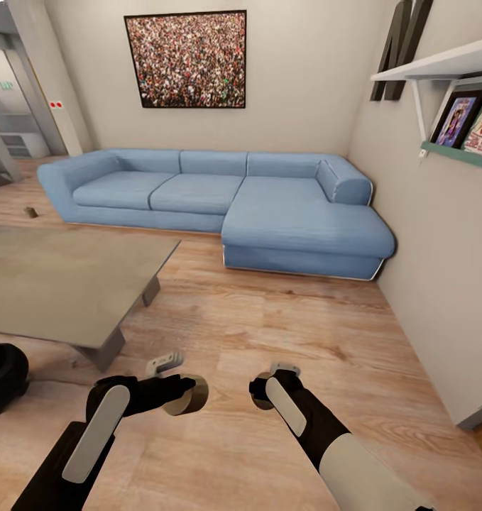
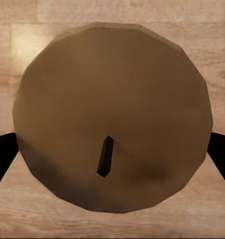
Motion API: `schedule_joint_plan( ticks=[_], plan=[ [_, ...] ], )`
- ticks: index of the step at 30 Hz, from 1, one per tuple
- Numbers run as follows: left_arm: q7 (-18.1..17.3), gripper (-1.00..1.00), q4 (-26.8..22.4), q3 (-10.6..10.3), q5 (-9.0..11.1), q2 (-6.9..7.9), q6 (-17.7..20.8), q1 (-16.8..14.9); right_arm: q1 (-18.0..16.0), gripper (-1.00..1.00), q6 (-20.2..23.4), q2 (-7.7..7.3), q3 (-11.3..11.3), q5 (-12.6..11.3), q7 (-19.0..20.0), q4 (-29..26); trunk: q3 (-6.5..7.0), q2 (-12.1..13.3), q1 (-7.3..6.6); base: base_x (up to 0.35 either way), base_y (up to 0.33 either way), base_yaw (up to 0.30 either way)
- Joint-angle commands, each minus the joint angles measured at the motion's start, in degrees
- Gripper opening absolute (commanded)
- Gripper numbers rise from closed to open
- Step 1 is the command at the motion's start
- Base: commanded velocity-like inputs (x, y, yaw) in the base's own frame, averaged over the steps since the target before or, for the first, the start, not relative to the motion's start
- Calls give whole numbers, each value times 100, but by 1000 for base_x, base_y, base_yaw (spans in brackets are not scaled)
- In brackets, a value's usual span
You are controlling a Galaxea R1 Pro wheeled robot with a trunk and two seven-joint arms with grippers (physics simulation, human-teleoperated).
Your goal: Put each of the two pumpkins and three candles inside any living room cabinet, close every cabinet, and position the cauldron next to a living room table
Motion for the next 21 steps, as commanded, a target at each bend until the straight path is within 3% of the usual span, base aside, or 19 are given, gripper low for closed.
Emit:
schedule_joint_plan(
  ticks=[1,13,21],
  plan=[
    [59,-100,-6,-9,70,6,1,-4,-5,-100,7,-3,19,-49,-55,-7,14,39,-27,-329,0,0],
    [56,-100,-11,-9,69,8,1,-4,-5,-100,9,-3,19,-49,-55,-7,229,520,-291,-286,0,0],
    [51,-100,-11,31,69,28,1,-4,-5,-100,8,-3,19,-49,-55,-5,288,641,-356,-52,0,143]
  ],
)
